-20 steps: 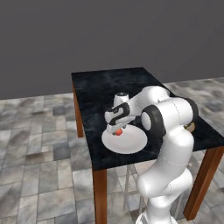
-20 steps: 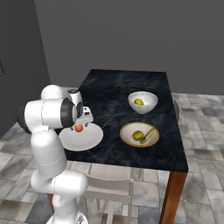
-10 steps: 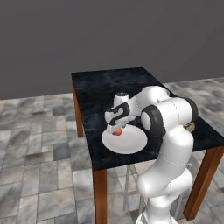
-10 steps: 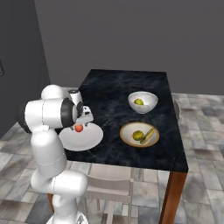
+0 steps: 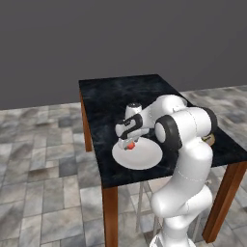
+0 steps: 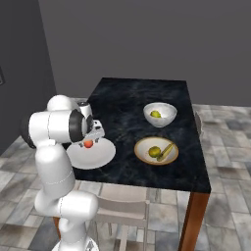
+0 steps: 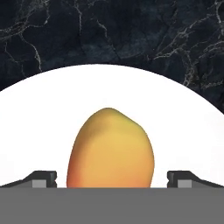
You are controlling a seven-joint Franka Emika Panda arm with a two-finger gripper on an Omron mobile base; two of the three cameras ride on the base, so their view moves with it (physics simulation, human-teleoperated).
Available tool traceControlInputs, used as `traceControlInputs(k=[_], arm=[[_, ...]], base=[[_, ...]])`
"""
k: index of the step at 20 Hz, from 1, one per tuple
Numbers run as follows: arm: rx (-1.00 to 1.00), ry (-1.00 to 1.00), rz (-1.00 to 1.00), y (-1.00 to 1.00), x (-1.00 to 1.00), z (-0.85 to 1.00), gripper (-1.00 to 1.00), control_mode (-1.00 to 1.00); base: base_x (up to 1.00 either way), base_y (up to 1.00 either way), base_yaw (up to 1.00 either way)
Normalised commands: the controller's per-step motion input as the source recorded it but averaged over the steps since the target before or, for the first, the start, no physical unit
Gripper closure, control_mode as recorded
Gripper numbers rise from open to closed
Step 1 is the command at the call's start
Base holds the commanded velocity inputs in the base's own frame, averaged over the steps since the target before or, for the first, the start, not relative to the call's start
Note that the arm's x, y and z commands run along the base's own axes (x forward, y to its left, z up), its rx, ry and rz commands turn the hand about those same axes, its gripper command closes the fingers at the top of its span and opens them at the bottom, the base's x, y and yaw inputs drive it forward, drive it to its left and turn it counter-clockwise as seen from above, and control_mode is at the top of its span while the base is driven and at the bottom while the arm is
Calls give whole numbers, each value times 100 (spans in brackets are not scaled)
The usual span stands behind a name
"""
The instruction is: Take the fruits from the plate on the dining counter and place two fruits in each bowl.
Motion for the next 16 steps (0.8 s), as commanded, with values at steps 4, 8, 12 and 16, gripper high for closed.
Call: traceControlInputs(k=[4,8,12,16], arm=[[0,0,2,0,0,-7,-100,-100],[0,0,3,0,0,-12,-100,-100],[0,0,3,0,0,-11,100,-100],[0,0,3,0,0,-2,100,-100]], base=[[0,0,0],[0,0,0],[0,0,0],[0,0,0]])
